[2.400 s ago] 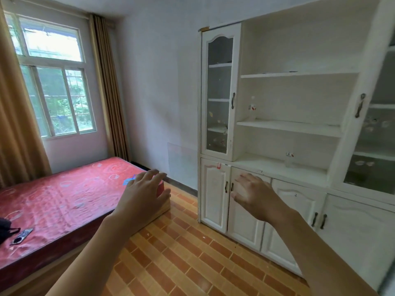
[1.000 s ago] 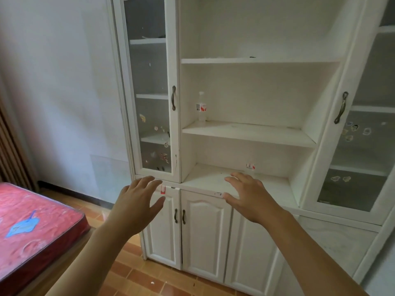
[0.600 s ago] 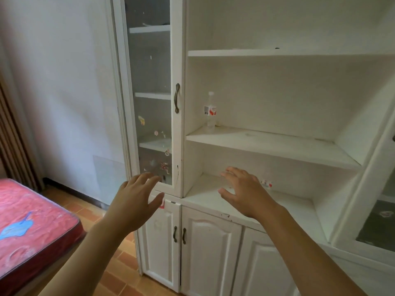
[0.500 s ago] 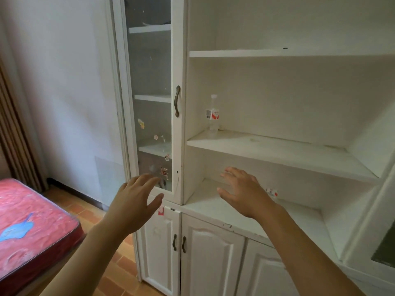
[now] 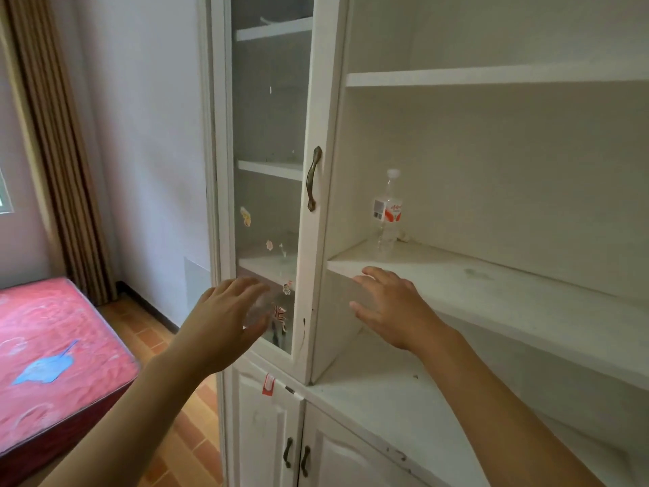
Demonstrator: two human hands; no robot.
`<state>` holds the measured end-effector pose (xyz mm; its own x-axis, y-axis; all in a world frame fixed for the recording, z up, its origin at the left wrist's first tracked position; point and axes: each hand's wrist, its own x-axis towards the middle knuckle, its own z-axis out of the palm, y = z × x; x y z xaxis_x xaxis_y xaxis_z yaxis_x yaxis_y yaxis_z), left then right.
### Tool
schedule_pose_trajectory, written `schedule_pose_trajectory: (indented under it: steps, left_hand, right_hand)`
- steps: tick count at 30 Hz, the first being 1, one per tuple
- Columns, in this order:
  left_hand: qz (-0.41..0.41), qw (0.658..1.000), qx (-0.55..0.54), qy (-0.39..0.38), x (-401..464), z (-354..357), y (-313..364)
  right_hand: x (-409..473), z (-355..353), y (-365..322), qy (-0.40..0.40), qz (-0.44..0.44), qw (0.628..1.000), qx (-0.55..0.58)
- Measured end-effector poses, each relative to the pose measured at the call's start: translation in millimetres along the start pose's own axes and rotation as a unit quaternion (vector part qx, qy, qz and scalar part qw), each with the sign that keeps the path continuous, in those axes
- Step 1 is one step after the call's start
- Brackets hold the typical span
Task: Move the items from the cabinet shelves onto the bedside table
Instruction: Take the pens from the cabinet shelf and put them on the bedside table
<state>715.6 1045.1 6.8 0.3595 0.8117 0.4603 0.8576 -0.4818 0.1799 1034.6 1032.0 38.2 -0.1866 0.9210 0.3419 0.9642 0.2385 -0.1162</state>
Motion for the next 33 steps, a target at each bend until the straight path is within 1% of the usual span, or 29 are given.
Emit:
schedule_pose_trajectory:
  steps: [6, 11, 20, 25, 33]
  left_hand:
    - [0.036, 0.999, -0.002, 0.013, 76.9, 16.6, -22.4]
    - [0.065, 0.997, -0.009, 0.039, 142.0, 29.1, -44.7]
    - [0.14, 0.986, -0.038, 0.083, 224.7, 37.4, -71.8]
    - [0.185, 0.973, -0.051, 0.129, 258.4, 51.1, -77.8]
    - [0.203, 0.942, -0.097, 0.249, 281.9, 66.5, -68.2]
  right_hand:
    - [56.9, 20.8, 14.1, 0.003, 0.013, 1.0, -0.001]
    - [100.6, 35.1, 23.3, 0.005, 0.035, 0.999, -0.009]
    - [143.2, 58.8, 32.9, -0.006, 0.087, 0.996, -0.024]
    - [154.4, 65.9, 32.6, 0.009, 0.097, 0.995, -0.015]
    - [155.6, 71.1, 35.4, 0.04, 0.101, 0.994, -0.004]
